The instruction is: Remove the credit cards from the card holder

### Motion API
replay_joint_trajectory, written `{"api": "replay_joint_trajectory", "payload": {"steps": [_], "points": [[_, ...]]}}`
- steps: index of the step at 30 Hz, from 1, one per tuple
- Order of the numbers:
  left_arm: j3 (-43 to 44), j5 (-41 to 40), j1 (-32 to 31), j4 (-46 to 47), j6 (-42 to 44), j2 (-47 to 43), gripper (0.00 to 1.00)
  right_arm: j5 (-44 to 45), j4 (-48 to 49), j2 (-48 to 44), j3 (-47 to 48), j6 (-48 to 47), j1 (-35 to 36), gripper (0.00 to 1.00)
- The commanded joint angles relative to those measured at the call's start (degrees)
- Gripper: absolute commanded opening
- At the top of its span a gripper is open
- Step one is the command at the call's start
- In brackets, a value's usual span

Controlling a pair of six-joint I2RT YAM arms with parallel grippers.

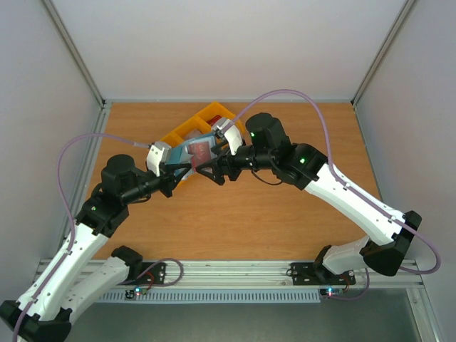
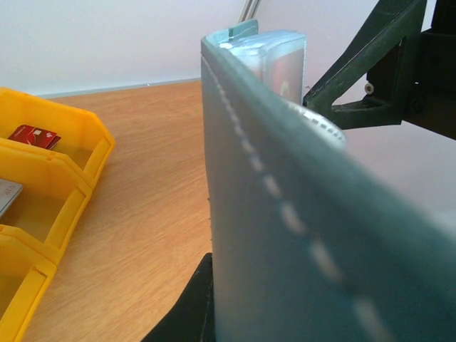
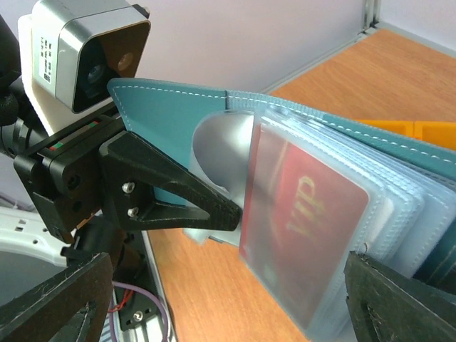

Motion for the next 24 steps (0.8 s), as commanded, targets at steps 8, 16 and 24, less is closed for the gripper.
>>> {"api": "replay_joint_trajectory", "payload": {"steps": [8,16,24], "points": [[0.6,1.8,-0.1,3.9,0.2,-0.8,0.00,-9.5,5.0,2.4,1.1,2.8,0.0,0.89],[0.1,1.1,-0.1,3.9,0.1,-1.1,0.00,-7.9,4.8,0.5,0.7,1.6,0.7,0.87],[0.3,1.2,-0.1,3.8,0.2,-0.9,0.00,7.0,-1.7,-3.6,-0.7,0.5,-0.3,0.89]]}}
